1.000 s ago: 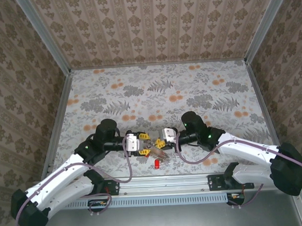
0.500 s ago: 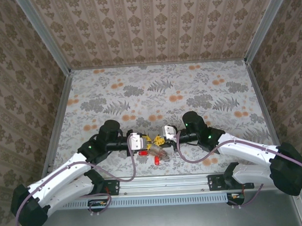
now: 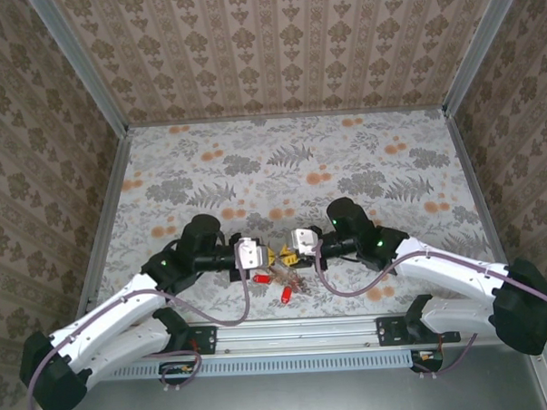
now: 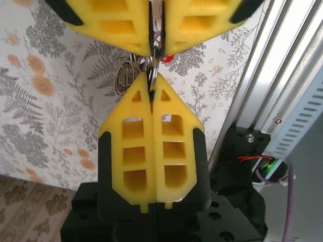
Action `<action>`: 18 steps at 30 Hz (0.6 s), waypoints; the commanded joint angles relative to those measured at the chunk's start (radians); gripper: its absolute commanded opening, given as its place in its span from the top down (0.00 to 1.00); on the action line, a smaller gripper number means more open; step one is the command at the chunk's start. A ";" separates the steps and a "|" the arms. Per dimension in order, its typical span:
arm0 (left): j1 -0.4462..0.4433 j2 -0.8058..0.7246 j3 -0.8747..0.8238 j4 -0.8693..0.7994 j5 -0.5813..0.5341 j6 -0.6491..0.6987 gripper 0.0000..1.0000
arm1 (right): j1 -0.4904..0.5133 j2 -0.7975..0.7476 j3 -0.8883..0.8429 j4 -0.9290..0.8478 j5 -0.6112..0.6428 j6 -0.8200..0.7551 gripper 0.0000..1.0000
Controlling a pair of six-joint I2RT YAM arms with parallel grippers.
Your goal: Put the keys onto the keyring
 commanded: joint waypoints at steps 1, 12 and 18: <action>0.001 0.024 0.082 -0.125 -0.027 0.038 1.00 | -0.004 -0.025 0.061 -0.205 0.074 -0.145 0.73; 0.002 0.138 0.187 -0.191 -0.019 -0.011 1.00 | -0.001 -0.009 0.123 -0.212 0.097 -0.108 0.70; 0.002 0.185 0.211 -0.173 0.012 -0.046 1.00 | 0.001 0.036 0.132 -0.185 0.051 -0.075 0.74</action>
